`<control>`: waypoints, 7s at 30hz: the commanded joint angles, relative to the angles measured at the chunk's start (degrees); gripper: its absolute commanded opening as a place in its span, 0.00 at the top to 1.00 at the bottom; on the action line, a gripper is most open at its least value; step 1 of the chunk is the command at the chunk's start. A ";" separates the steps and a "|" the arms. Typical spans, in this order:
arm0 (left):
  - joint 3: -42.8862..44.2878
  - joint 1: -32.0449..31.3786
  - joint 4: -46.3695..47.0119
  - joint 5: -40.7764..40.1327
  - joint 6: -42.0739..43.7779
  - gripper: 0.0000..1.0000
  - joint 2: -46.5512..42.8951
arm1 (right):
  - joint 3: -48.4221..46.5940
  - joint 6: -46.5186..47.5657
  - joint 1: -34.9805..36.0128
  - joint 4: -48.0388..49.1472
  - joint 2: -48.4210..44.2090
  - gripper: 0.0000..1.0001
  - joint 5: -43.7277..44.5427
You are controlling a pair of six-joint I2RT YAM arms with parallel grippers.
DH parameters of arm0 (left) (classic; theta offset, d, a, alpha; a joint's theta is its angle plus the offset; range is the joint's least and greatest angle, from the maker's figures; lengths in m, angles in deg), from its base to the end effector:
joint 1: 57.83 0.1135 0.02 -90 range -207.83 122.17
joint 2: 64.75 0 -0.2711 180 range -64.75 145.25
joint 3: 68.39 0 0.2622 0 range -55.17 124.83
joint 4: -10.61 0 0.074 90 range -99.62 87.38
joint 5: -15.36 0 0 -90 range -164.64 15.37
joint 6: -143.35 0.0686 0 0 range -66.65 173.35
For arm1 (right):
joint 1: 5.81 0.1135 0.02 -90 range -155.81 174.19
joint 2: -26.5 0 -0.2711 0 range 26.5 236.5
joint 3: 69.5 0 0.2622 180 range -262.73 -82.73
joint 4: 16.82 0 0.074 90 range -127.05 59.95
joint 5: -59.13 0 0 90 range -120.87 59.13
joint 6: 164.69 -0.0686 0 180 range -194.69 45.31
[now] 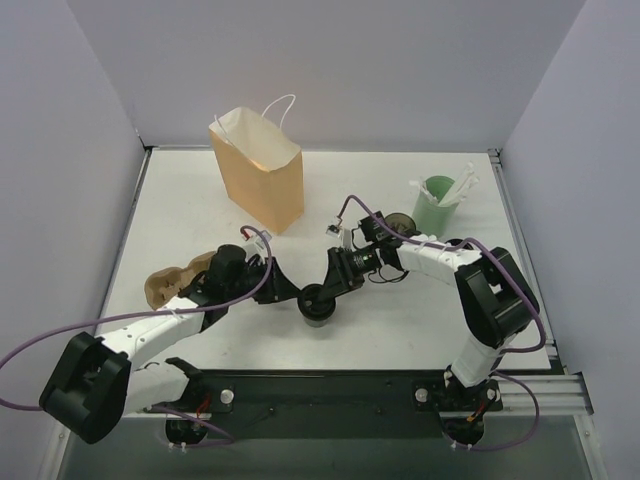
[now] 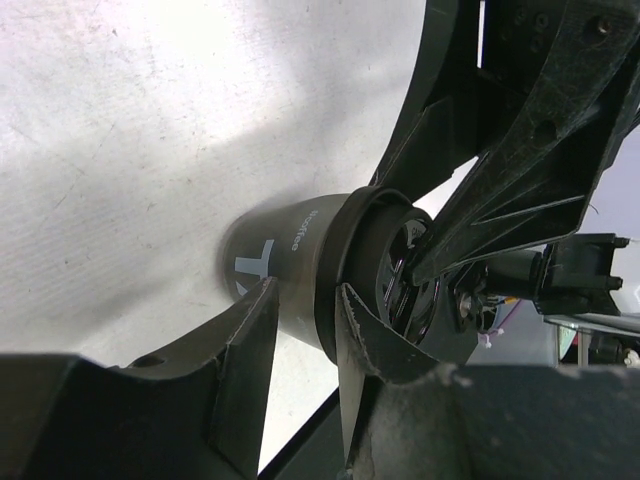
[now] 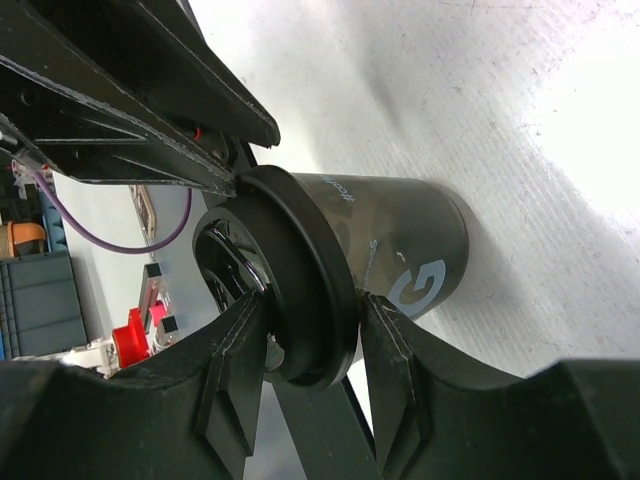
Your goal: Pack the takeout coffee
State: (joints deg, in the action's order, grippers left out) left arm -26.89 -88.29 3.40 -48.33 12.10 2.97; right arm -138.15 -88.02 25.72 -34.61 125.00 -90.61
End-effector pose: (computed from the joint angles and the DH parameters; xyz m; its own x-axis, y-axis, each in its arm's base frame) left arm 0.2135 -0.1608 0.1739 -0.8669 -0.1759 -0.4665 0.2683 0.6241 -0.7338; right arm 0.2764 0.2391 0.1709 -0.7880 -0.3471 -0.5085 -0.5939 0.2109 0.7764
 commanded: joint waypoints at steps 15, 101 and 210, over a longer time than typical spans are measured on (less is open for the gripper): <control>-11.48 -6.45 -5.15 -18.91 -5.85 0.65 4.86 | 10.76 -1.27 0.55 6.75 2.14 0.73 12.72; 7.67 -8.57 -18.76 -17.42 0.74 0.51 -2.68 | 13.84 -21.84 1.26 10.27 -21.33 0.68 28.28; 17.78 -12.87 -51.72 -37.29 5.31 0.03 -41.18 | -23.42 -10.41 26.57 -25.94 -3.49 0.17 67.83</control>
State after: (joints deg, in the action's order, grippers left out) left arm -10.87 -100.84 -48.75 -84.94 17.60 -38.07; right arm -159.17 -98.77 51.18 -57.07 121.21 -25.81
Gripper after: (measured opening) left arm 0.972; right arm 0.828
